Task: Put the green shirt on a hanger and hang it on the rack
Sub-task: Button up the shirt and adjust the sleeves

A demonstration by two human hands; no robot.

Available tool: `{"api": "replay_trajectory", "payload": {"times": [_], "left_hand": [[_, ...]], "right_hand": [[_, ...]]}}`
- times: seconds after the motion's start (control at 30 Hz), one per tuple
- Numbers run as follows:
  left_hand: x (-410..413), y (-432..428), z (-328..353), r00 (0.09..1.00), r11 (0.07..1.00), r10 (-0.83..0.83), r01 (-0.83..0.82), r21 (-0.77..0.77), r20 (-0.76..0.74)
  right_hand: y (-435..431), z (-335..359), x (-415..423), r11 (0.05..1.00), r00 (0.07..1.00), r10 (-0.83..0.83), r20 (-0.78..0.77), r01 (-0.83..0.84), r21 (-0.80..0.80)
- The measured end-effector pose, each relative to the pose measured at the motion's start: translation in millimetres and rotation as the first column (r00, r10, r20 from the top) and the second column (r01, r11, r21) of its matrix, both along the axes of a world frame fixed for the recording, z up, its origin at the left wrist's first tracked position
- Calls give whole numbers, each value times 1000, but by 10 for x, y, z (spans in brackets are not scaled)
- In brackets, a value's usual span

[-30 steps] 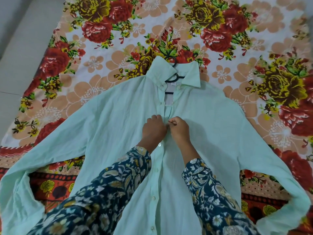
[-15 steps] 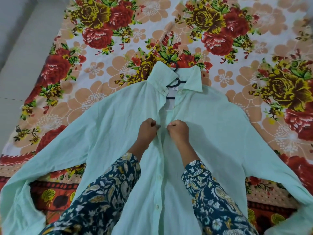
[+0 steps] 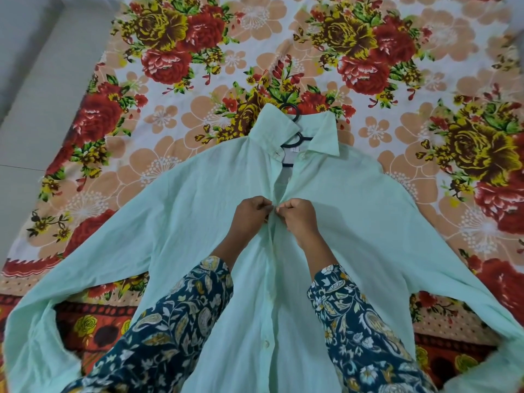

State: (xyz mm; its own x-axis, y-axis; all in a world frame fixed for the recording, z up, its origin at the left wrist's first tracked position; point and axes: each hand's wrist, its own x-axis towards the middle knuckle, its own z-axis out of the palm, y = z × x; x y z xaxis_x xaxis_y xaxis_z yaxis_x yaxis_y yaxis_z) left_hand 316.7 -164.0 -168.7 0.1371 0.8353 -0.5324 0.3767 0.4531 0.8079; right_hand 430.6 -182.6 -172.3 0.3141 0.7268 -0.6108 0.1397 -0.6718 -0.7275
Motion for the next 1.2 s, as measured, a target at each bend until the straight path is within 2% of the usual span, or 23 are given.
{"api": "replay_trajectory", "payload": {"times": [0.1, 0.27, 0.43, 0.6, 0.77, 0.83, 0.9, 1.0, 1.13, 1.2], "left_hand": [[-16, 14, 36, 998, 998, -51, 53, -38, 39], [-4, 75, 15, 996, 995, -89, 90, -44, 31], [19, 123, -21, 993, 993, -37, 49, -104, 108], [-10, 196, -59, 989, 988, -56, 75, -138, 140], [18, 236, -65, 980, 979, -144, 161, -127, 138], [52, 252, -69, 985, 979, -167, 171, -114, 46], [119, 312, -85, 963, 979, -201, 202, -10, -181], [320, 431, -71, 856, 937, -218, 318, 144, -468], [553, 536, -156, 627, 869, -257, 483, 108, -736], [600, 592, -198, 562, 855, -251, 511, 93, -788]], "right_hand": [[-20, -5, 14, 1000, 1000, 6, 28, -6, 6], [-98, 38, -7, 1000, 999, 20, -27, -20, 14], [-69, 11, -18, 999, 994, 4, 112, -9, 47], [-63, -16, 47, 991, 987, -130, -90, 133, 19], [-70, -114, 76, 988, 987, -154, -49, 154, -10], [-47, -164, 114, 991, 990, -137, 18, 137, 7], [29, -189, 188, 990, 988, -140, 73, 137, 46], [230, -179, 292, 990, 985, -119, 122, 108, 91], [482, -167, 317, 993, 952, 62, 301, -89, 74], [569, -200, 311, 984, 903, 157, 399, -177, 13]]}}
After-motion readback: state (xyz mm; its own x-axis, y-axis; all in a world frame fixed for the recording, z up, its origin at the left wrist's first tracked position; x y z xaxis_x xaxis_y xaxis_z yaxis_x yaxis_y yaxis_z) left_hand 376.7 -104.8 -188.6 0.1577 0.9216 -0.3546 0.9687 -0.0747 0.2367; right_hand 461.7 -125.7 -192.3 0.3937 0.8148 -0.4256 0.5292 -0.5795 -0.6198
